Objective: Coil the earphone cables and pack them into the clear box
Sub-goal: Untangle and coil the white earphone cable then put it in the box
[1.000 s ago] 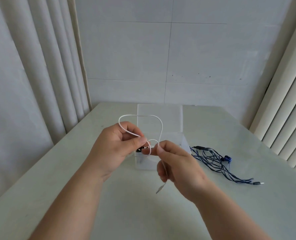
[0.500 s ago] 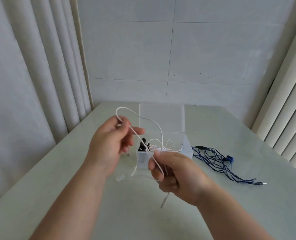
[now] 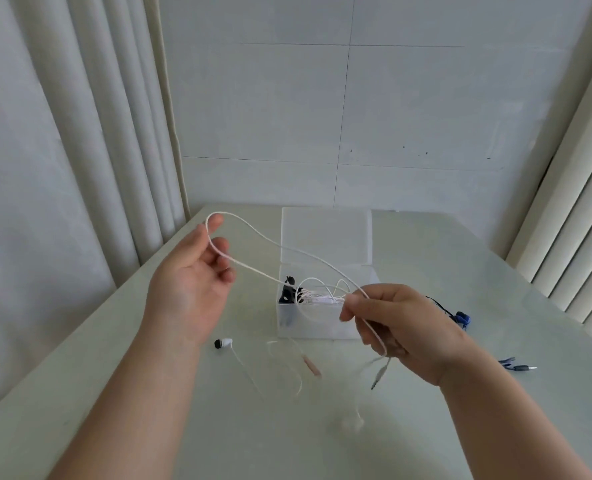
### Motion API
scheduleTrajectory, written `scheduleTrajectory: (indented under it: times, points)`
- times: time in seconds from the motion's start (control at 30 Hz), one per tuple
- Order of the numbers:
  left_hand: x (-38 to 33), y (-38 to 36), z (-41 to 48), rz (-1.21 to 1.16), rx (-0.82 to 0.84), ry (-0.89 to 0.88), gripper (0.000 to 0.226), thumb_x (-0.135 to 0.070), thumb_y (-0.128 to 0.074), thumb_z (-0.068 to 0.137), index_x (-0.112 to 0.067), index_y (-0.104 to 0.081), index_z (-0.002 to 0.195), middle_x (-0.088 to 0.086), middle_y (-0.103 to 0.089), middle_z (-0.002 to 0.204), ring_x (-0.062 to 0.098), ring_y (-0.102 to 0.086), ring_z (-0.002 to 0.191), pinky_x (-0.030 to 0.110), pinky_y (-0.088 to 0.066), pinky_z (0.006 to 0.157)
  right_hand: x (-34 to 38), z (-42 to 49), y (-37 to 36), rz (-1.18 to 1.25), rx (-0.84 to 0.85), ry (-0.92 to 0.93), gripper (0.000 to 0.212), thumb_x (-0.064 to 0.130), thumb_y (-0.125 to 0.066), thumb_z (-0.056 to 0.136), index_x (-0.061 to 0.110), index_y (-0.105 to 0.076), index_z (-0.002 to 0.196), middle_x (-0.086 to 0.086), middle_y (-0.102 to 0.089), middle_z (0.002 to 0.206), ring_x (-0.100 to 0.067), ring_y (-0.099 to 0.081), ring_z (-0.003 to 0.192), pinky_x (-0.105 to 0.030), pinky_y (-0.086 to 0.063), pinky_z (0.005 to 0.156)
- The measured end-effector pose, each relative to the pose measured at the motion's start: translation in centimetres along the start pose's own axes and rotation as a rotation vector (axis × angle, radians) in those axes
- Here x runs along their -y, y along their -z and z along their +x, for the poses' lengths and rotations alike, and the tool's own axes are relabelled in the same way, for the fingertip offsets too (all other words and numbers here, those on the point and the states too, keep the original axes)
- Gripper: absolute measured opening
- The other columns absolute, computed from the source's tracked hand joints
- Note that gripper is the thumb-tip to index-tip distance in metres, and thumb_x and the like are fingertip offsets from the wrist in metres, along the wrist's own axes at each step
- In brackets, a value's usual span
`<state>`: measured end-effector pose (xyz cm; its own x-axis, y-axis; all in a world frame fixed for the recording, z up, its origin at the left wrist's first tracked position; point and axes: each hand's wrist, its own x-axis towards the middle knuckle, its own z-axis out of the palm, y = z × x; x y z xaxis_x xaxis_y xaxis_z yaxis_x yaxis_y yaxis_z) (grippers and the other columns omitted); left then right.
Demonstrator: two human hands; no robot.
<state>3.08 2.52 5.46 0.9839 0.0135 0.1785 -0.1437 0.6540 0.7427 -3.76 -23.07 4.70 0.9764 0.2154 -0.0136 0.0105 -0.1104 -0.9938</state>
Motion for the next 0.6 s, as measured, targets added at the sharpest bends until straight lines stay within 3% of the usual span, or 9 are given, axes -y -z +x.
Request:
scheduleTrajectory:
  times: [0.07, 0.13, 0.2, 0.3, 0.37, 0.47, 0.53, 0.6]
  points:
    - [0.1, -0.1, -0.1, 0.149, 0.017, 0.017, 0.021, -0.024, -0.058, 0.087, -0.022, -0.07, 0.104, -0.005, -0.069, 0.081, 0.008, -0.052, 0.064, 0.022, -0.039, 0.056, -0.1, 0.0, 0.0, 0.032, -0.009, 0.028, 0.024, 0.032, -0.063, 0.086, 0.013, -0.074, 0.076, -0.003, -0.054, 0.053, -0.014, -0.029, 0.041, -0.025, -0.022, 0.046]
    - [0.5, -0.4, -0.2, 0.323, -0.04, 0.054, 0.015, -0.016, -0.058, 0.09, -0.022, -0.07, 0.097, -0.004, -0.072, 0.082, 0.007, -0.056, 0.064, 0.022, -0.04, 0.057, -0.2, 0.1, 0.0, 0.082, 0.001, 0.047, 0.027, 0.033, -0.062, 0.087, 0.011, -0.074, 0.08, -0.005, -0.052, 0.054, -0.012, -0.029, 0.039, -0.024, -0.024, 0.045]
    - [0.8, -0.6, -0.4, 0.338, -0.123, 0.108, 0.015, -0.012, -0.055, 0.094, -0.018, -0.067, 0.088, -0.002, -0.07, 0.069, 0.01, -0.061, 0.058, 0.023, -0.045, 0.054, -0.1, 0.1, 0.2, 0.151, 0.024, 0.049, 0.027, 0.032, -0.062, 0.085, 0.008, -0.073, 0.081, -0.007, -0.052, 0.055, -0.012, -0.027, 0.038, -0.024, -0.023, 0.044]
    - [0.8, -0.4, -0.3, 0.287, -0.215, 0.115, 0.026, -0.025, -0.048, 0.101, -0.014, -0.064, 0.084, -0.001, -0.058, 0.051, 0.015, -0.062, 0.05, 0.025, -0.051, 0.048, 0.1, 0.0, 0.6, 0.185, 0.063, 0.059, 0.022, 0.025, -0.062, 0.083, 0.007, -0.074, 0.08, -0.008, -0.057, 0.06, -0.012, -0.029, 0.04, -0.027, -0.017, 0.045]
    - [0.9, -0.1, -0.1, 0.262, -0.24, 0.135, 0.032, -0.035, -0.047, 0.1, -0.016, -0.062, 0.079, -0.004, -0.042, 0.045, 0.016, -0.054, 0.041, 0.021, -0.045, 0.041, 0.2, -0.2, 1.0, 0.112, 0.073, 0.048, 0.021, 0.024, -0.062, 0.082, 0.008, -0.075, 0.079, -0.008, -0.059, 0.06, -0.011, -0.028, 0.04, -0.026, -0.016, 0.044]
    - [0.9, 0.5, 0.3, 0.249, -0.264, 0.165, 0.033, -0.043, -0.05, 0.098, -0.021, -0.058, 0.075, -0.008, -0.025, 0.045, 0.01, -0.028, 0.034, 0.015, -0.023, 0.036, 0.4, -0.5, 1.2, -0.031, 0.097, -0.03, 0.021, 0.028, -0.066, 0.08, 0.01, -0.073, 0.073, -0.005, -0.054, 0.053, -0.013, -0.027, 0.041, -0.021, -0.02, 0.04]
    - [0.9, 1.1, 0.8, 0.362, -0.312, 0.133, 0.021, -0.037, -0.053, 0.095, -0.023, -0.056, 0.08, -0.009, -0.024, 0.045, 0.009, -0.021, 0.033, 0.015, -0.017, 0.037, 0.4, -0.5, 1.2, -0.033, 0.091, -0.064, 0.02, 0.028, -0.067, 0.078, 0.01, -0.071, 0.069, -0.001, -0.046, 0.051, -0.013, -0.026, 0.043, -0.02, -0.022, 0.04]
    - [1.1, 1.6, 1.1, 0.501, -0.357, 0.081, 0.007, -0.029, -0.057, 0.09, -0.025, -0.052, 0.089, -0.008, -0.033, 0.048, 0.01, -0.025, 0.035, 0.018, -0.019, 0.04, 0.4, -0.4, 1.1, 0.004, 0.093, -0.071, 0.019, 0.027, -0.066, 0.077, 0.011, -0.071, 0.068, 0.0, -0.042, 0.053, -0.013, -0.026, 0.044, -0.02, -0.022, 0.041]
